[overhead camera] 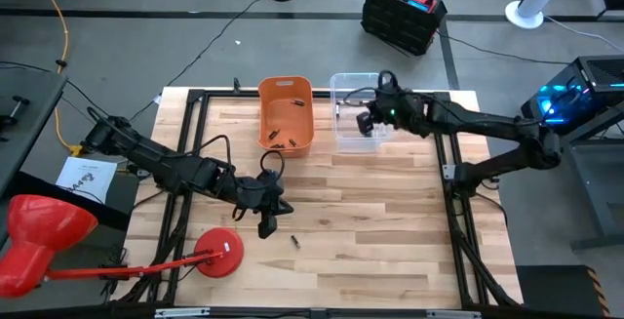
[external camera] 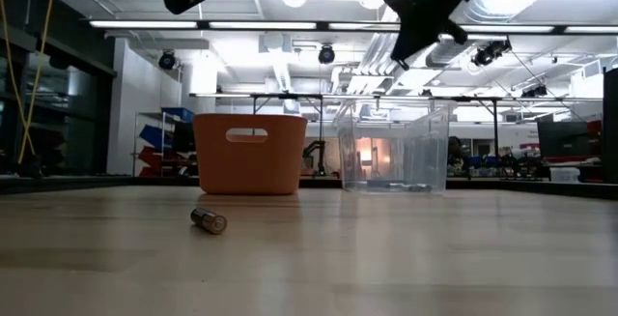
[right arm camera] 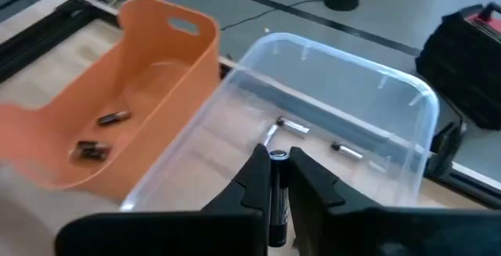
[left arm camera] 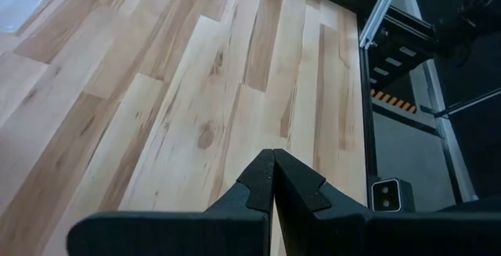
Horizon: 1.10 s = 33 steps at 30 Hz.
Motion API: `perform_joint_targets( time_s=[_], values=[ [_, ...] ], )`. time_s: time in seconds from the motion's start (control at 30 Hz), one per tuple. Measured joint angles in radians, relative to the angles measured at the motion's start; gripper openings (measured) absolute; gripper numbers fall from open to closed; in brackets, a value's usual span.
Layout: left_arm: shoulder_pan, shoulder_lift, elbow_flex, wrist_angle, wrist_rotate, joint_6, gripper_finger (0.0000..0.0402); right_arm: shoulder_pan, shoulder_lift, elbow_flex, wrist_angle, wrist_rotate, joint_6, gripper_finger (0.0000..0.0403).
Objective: Sort batteries
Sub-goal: Put the silver battery into the transparent bin, then put the brown battery into the orange bin
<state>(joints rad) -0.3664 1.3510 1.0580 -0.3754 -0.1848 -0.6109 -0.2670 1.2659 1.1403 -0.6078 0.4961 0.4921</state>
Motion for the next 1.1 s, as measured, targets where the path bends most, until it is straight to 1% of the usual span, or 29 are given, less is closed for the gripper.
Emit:
perform_joint_targets(
  time_s=[0.1, 0.23, 0.37, 0.47, 0.53, 0.6, 0.67, 0.73, 0.8, 0.87, 1.0, 1.1],
  values=[
    [0.0, 0.0, 0.0, -0.002, 0.0, -0.005, 0.0, -0.054, 0.0, -0.033, 0.039, -0.03, -0.002, 0.0037],
    [0.0, 0.0, 0.0, -0.033, 0.008, -0.002, 0.0, -0.083, 0.0, -0.088, 0.089, -0.07, 0.013, 0.0101],
    [0.0, 0.0, 0.0, -0.106, -0.05, -0.011, 0.0001, -0.078, 0.0, -0.114, 0.104, -0.085, 0.049, 0.0169],
    [0.0, 0.0, 0.0, -0.145, -0.08, -0.03, 0.0007, -0.069, 0.0, -0.117, 0.106, -0.089, 0.049, 0.0199],
    [-0.004, 0.007, 0.0, -0.146, -0.079, -0.032, 0.0017, -0.06, 0.0, -0.117, 0.112, -0.123, 0.05, 0.0207],
    [-0.021, 0.023, 0.0, -0.147, -0.053, -0.032, 0.0032, -0.048, 0.0, -0.117, 0.119, -0.167, 0.049, 0.0209],
    [-0.05, 0.051, 0.0, -0.143, -0.027, -0.02, 0.0052, -0.033, 0.0, -0.117, 0.123, -0.196, 0.046, 0.021],
    [-0.089, 0.095, 0.0, -0.144, -0.005, 0.027, 0.0077, -0.018, 0.0, -0.117, 0.124, -0.219, 0.026, 0.0211],
    [-0.118, 0.144, 0.0, -0.142, 0.02, 0.099, 0.0104, -0.006, 0.0, -0.117, 0.131, -0.239, 0.006, 0.0211],
    [-0.131, 0.19, -0.001, -0.138, 0.071, 0.181, 0.0132, 0.004, -0.002, -0.117, 0.15, -0.271, -0.022, 0.0211],
    [-0.108, 0.262, -0.001, -0.089, 0.151, 0.352, 0.0177, 0.013, -0.021, -0.116, 0.22, -0.336, -0.068, 0.0211],
    [-0.08, 0.307, 0.016, -0.097, 0.166, 0.51, 0.02, 0.017, -0.05, -0.116, 0.291, -0.412, -0.07, 0.0211]
  ],
)
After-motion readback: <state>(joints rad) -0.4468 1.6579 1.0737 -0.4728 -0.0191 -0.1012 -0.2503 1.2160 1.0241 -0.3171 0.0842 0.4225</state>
